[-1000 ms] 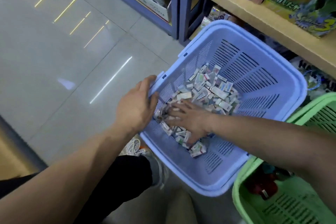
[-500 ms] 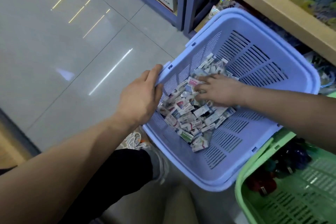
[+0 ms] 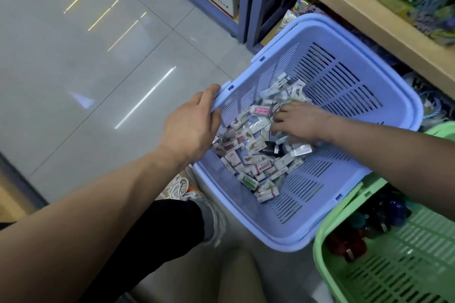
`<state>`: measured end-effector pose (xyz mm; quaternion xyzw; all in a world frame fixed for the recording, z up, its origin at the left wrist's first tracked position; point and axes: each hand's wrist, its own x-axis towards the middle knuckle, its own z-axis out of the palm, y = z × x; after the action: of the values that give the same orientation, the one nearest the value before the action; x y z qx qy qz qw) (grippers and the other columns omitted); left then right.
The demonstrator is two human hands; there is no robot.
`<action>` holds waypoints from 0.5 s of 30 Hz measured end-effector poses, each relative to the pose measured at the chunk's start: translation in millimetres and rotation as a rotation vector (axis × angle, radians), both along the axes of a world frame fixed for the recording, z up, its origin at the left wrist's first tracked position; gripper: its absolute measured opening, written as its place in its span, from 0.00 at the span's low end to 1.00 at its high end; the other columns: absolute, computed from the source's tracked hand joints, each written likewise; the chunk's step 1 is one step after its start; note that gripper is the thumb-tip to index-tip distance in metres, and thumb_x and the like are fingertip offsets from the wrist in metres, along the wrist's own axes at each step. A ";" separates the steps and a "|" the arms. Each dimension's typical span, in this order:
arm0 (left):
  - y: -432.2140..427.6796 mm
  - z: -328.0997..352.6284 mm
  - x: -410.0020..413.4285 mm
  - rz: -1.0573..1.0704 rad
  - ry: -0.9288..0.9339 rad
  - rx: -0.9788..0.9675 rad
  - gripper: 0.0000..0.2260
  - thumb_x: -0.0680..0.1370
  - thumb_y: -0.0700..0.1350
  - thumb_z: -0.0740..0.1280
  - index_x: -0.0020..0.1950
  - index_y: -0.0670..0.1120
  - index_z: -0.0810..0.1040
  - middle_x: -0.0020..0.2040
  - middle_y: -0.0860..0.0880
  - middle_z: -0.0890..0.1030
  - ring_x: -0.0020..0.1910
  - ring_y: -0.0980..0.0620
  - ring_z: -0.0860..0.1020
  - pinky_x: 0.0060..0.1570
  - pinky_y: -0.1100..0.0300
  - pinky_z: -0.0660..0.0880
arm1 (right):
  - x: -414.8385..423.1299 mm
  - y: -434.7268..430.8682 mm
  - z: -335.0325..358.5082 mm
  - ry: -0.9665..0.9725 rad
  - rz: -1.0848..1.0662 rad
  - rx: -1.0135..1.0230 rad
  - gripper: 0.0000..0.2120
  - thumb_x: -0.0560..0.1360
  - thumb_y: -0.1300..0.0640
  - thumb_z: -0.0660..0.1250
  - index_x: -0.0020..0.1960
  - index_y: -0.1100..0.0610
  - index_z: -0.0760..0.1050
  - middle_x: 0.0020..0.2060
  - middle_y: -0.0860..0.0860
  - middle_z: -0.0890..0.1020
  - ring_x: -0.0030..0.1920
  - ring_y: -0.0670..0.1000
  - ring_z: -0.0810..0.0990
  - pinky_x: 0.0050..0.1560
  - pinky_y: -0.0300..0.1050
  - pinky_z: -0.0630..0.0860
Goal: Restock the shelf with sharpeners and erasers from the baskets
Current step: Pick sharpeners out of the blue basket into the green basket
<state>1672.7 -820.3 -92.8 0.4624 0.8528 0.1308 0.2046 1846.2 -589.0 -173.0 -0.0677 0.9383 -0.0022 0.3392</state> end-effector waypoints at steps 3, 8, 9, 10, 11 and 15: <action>0.9 -1.0 0.2 0.001 0.009 0.012 0.20 0.85 0.51 0.56 0.77 0.49 0.62 0.66 0.43 0.77 0.50 0.39 0.79 0.47 0.45 0.77 | 7.0 29.4 14.6 -0.019 -0.221 0.072 0.20 0.77 0.42 0.67 0.68 0.42 0.70 0.70 0.46 0.74 0.69 0.52 0.70 0.74 0.54 0.63; 1.8 -2.4 1.3 0.008 0.033 0.017 0.20 0.85 0.51 0.57 0.76 0.50 0.62 0.63 0.43 0.78 0.48 0.38 0.79 0.45 0.44 0.78 | 11.2 13.0 23.7 0.075 -0.322 0.107 0.15 0.77 0.44 0.67 0.62 0.44 0.76 0.63 0.47 0.76 0.66 0.51 0.71 0.71 0.54 0.67; 1.8 -2.5 1.7 0.008 0.037 0.020 0.19 0.85 0.51 0.57 0.76 0.50 0.62 0.62 0.43 0.78 0.48 0.39 0.79 0.44 0.45 0.78 | 8.7 -3.1 19.7 0.095 -0.319 0.023 0.15 0.76 0.46 0.67 0.62 0.44 0.77 0.60 0.46 0.76 0.64 0.51 0.72 0.69 0.53 0.68; 2.0 -2.8 2.1 0.010 0.041 0.021 0.19 0.85 0.51 0.57 0.76 0.50 0.62 0.63 0.44 0.78 0.48 0.39 0.79 0.45 0.45 0.78 | 6.0 -17.7 14.9 0.063 -0.352 -0.078 0.14 0.76 0.47 0.68 0.62 0.45 0.77 0.59 0.45 0.77 0.63 0.50 0.74 0.66 0.51 0.71; 2.2 -3.1 2.4 0.014 0.045 0.021 0.19 0.85 0.52 0.56 0.76 0.50 0.62 0.63 0.44 0.78 0.48 0.39 0.79 0.45 0.45 0.78 | 3.1 -29.8 8.6 -0.020 -0.412 -0.158 0.14 0.77 0.48 0.69 0.62 0.46 0.77 0.57 0.46 0.78 0.60 0.50 0.76 0.62 0.49 0.73; 1.6 -2.4 3.2 0.031 0.034 0.025 0.20 0.85 0.52 0.57 0.77 0.51 0.62 0.64 0.45 0.78 0.50 0.41 0.79 0.46 0.47 0.78 | 0.6 -50.3 -29.1 -0.141 -0.374 -0.053 0.13 0.75 0.49 0.72 0.56 0.52 0.77 0.52 0.51 0.81 0.50 0.53 0.76 0.51 0.47 0.74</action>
<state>1675.9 -818.7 -95.2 0.4538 0.8615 0.1366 0.1821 1846.8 -639.3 -202.1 0.0994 0.9080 -0.0946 0.3958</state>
